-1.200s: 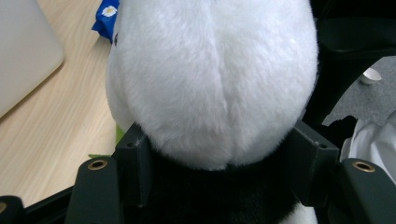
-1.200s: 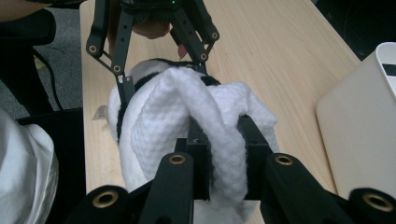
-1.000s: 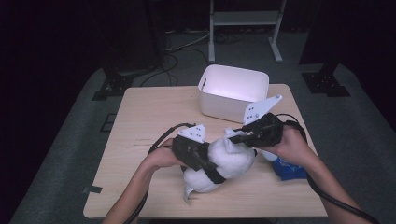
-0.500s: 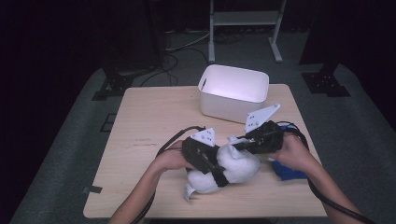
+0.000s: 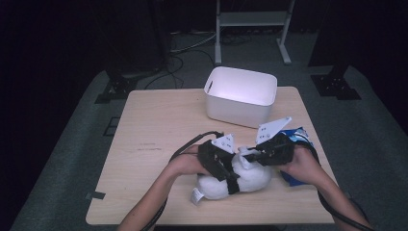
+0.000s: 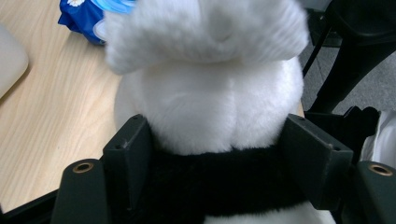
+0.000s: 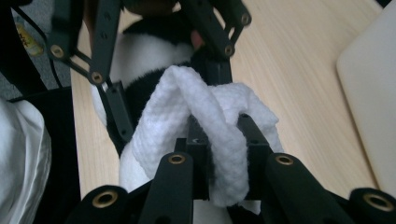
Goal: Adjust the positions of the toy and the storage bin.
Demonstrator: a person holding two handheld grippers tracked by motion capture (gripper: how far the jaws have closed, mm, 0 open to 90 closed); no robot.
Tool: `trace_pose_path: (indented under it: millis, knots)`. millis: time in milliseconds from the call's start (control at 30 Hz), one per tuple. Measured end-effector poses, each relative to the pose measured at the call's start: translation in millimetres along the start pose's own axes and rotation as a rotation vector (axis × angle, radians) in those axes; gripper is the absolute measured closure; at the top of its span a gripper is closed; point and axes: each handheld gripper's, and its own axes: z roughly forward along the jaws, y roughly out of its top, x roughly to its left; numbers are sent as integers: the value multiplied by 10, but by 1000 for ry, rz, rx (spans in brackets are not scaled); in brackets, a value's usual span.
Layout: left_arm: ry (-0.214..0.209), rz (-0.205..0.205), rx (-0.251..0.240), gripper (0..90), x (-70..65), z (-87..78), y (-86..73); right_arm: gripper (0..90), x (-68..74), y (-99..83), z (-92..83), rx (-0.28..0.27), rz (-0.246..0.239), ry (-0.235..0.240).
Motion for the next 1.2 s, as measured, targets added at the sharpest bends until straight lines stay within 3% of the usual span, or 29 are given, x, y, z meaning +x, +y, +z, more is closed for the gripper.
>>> trace_pose_path:
  millis: [67,133,167,200,400,633,800,1067,1200]
  knots:
    - [2,2,-13,272,-7,-17,0,776,-5,-26,16,8,0,-1]
    - [6,4,-28,260,-4,-74,0,776,-20,-144,92,67,11,-16]
    - [6,4,-28,258,-4,-74,0,776,-20,-144,92,67,11,-16]
    - [11,6,-28,251,-12,-96,-3,776,-60,-228,93,21,49,12]
    - [35,2,-50,248,-32,-199,-41,776,-92,-330,80,-12,82,19]
    - [68,-3,-63,222,-47,-324,-137,776,-113,-355,73,-8,93,12]
    - [82,-38,-94,213,-25,-472,-290,776,-131,-376,69,-8,107,13]
    - [97,-65,-119,213,-22,-583,-449,776,-142,-393,67,-10,118,13]
    - [98,-84,-155,212,-30,-626,-532,776,-144,-407,64,-15,115,15]
